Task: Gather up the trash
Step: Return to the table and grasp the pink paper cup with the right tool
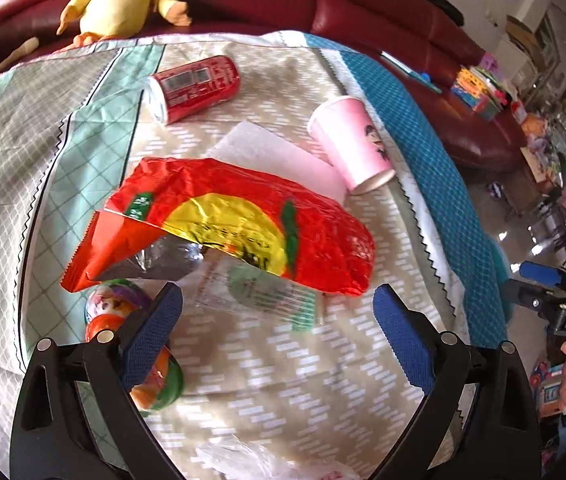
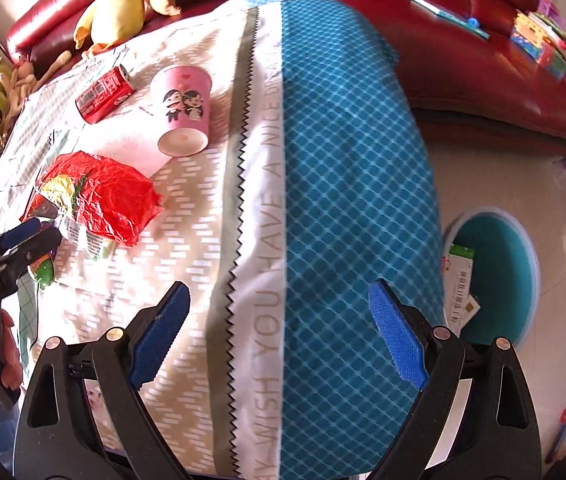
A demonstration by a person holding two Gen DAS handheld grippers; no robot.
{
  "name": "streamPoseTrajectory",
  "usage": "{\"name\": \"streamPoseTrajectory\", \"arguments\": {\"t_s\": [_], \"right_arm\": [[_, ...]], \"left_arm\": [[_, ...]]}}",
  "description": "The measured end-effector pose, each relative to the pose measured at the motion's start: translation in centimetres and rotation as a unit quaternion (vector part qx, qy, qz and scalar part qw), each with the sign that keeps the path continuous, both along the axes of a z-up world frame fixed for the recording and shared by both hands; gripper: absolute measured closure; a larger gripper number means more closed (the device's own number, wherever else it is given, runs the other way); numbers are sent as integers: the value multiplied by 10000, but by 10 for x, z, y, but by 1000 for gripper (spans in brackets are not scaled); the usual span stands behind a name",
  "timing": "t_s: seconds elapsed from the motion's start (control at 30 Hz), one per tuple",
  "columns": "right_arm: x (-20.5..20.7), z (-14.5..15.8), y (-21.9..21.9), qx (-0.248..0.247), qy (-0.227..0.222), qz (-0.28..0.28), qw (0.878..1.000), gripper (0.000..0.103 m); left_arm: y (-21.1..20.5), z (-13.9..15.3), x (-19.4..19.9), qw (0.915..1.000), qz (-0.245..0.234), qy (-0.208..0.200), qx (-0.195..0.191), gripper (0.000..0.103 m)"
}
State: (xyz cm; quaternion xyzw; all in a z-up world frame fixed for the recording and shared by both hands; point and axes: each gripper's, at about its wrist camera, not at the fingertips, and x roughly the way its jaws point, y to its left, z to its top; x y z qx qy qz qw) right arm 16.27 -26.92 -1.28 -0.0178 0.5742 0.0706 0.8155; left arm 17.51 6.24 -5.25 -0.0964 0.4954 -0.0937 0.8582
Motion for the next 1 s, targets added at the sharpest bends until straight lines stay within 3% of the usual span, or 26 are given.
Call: {"name": "streamPoseTrajectory", "arguments": {"t_s": [0.4, 0.47, 0.53, 0.63, 0.77, 0.87, 1.0], "right_arm": [[38, -9, 12, 2, 180, 45, 9998, 16], [46, -11, 11, -32, 210, 36, 9998, 16], [56, -13, 11, -49, 254, 38, 9997, 16], [75, -13, 15, -10, 315, 75, 9995, 16], [102, -6, 36, 145, 316, 267, 9990, 16], [122, -1, 58, 270, 305, 498, 9979, 16], [148, -9, 88, 405, 463, 683, 9958, 16]], "left_arm": [[-1, -17, 56, 9979, 607, 177, -145, 8], [-3, -19, 61, 9978, 646, 131, -72, 30], [-5, -22, 65, 9981, 599, 165, -40, 67], [-6, -18, 66, 9987, 510, 4, 21, 83], [-8, -8, 63, 9997, 183, -157, -10, 91], [-8, -2, 63, 9996, -103, -266, 30, 91], [-1, -4, 71, 9991, -295, -196, -223, 91]]}}
